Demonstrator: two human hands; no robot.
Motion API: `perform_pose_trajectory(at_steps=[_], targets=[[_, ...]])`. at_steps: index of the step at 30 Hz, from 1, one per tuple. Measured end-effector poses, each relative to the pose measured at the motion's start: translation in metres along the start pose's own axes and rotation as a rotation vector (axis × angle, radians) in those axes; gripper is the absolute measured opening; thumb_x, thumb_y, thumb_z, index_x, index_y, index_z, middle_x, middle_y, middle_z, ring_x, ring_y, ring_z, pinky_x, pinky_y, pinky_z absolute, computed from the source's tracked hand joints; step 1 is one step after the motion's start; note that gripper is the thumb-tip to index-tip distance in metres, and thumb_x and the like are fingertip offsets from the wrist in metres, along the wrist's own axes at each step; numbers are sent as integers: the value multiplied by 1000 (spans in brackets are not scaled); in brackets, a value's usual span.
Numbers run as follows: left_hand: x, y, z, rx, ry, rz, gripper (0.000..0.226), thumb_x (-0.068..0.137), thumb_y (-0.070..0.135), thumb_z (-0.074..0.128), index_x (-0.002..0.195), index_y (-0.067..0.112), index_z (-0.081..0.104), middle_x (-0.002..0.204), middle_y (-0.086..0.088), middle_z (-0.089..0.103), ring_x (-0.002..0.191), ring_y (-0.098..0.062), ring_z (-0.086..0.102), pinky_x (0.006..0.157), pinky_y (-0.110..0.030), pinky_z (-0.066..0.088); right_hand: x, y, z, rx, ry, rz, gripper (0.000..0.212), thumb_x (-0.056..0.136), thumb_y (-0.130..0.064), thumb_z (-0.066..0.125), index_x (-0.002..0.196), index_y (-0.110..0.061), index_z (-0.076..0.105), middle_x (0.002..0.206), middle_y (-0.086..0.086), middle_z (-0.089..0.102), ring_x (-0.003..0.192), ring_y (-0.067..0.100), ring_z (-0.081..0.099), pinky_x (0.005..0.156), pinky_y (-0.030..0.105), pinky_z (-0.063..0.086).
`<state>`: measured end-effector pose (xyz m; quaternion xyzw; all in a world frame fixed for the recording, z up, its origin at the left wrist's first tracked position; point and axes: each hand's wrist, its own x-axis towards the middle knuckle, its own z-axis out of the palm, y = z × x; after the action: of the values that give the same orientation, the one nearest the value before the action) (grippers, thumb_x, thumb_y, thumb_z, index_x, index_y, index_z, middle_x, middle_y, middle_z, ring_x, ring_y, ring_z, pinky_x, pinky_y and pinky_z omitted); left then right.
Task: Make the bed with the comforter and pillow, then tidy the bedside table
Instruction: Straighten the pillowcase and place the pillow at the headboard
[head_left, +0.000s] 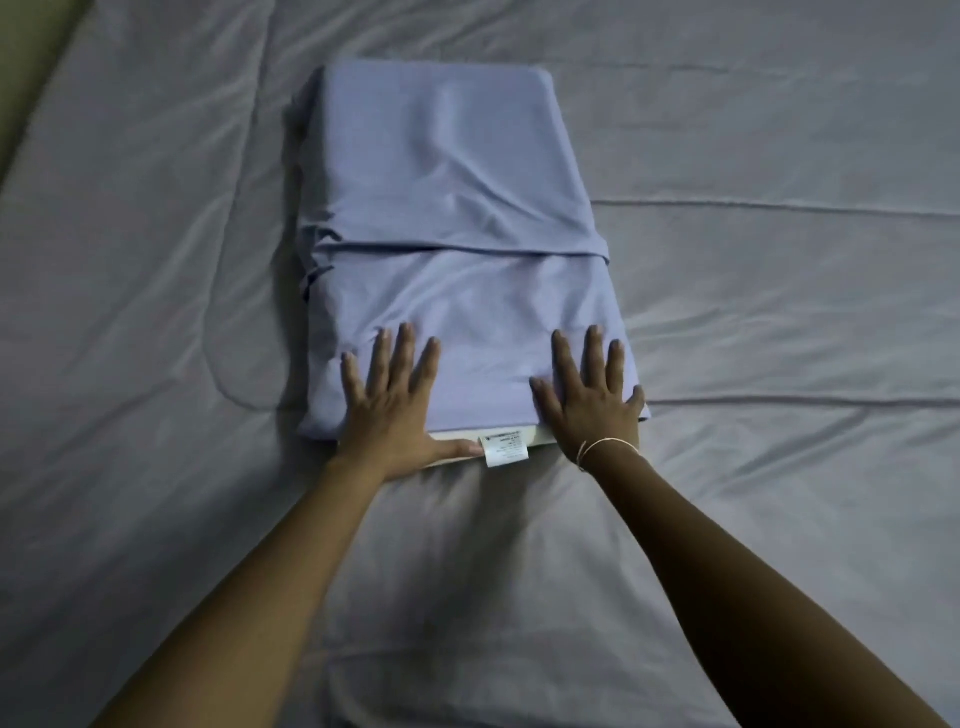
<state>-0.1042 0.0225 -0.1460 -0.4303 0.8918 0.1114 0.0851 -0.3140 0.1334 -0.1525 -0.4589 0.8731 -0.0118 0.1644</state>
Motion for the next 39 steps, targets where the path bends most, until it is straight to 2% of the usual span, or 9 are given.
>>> perform_pose_trajectory(at_steps=[6, 11, 15, 19, 22, 26, 31, 35, 39], targets=[[-29, -17, 1, -5, 143, 118, 127, 51, 84, 59, 151, 25, 10, 160, -9, 6, 147, -27, 8, 113, -61, 10, -5, 21, -12, 155, -11, -148, 74, 85, -67, 35, 147, -49, -1, 160, -6, -13, 147, 24, -15, 110, 60, 23], [-49, -19, 10, -491, 183, -341, 138, 47, 59, 83, 151, 24, 0, 155, -22, 14, 138, -42, 28, 103, -52, 37, -14, 45, -13, 64, -7, -348, 97, 65, -59, 51, 149, -43, 5, 161, 0, -6, 148, 30, -7, 102, 57, 38], [-55, -18, 0, -569, 337, -350, 95, 69, 19, 81, 147, 23, 26, 135, -19, 49, 113, -41, 53, 86, -45, 47, -12, 32, -16, 42, 152, -349, 77, 69, -28, 70, 140, -31, 42, 151, 13, 29, 133, 41, 30, 77, 57, 52], [-74, -45, -29, -572, 604, -378, 59, 75, -8, 58, 129, 13, 50, 118, -16, 63, 98, -34, 61, 81, -38, 47, -25, 21, -17, 234, 306, -497, 52, 72, -9, 63, 123, -18, 63, 133, 21, 51, 108, 44, 52, 84, 54, 51], [-87, -74, -41, -539, 692, -467, 52, 71, -16, 50, 120, 3, 51, 114, -22, 60, 96, -36, 57, 79, -37, 43, -49, 13, -10, 332, 250, -520, 64, 68, 4, 68, 129, -15, 58, 138, 21, 45, 100, 38, 57, 82, 44, 54], [-86, -110, -16, -531, 448, -616, 68, 77, -5, 61, 139, 3, 35, 124, -29, 49, 105, -43, 53, 86, -45, 44, -64, 10, 8, 226, 197, -226, 85, 68, 0, 69, 144, -19, 35, 129, 22, 42, 106, 43, 53, 76, 49, 55], [-78, -113, -14, -491, 211, -569, 32, 85, 2, 53, 116, -4, 57, 117, -34, 59, 105, -49, 56, 81, -45, 46, -63, 12, 1, 177, 130, -55, 75, 78, 0, 49, 147, -25, 33, 98, 27, 66, 79, 46, 61, 63, 41, 43], [-78, -114, -65, -352, 583, -446, 47, 74, -15, 44, 118, -4, 56, 114, -34, 59, 103, -48, 56, 86, -45, 43, -68, 19, -41, 317, 469, -142, 62, 70, -6, 43, 128, -18, 61, 90, 24, 71, 71, 45, 63, 62, 37, 48], [-102, -124, -65, -155, 681, -151, 45, 69, -14, 40, 109, -4, 56, 94, -33, 59, 85, -46, 55, 76, -46, 38, -78, 41, -41, 235, 495, -180, 61, 72, -4, 46, 129, -22, 60, 82, 19, 70, 63, 41, 62, 57, 37, 49]])
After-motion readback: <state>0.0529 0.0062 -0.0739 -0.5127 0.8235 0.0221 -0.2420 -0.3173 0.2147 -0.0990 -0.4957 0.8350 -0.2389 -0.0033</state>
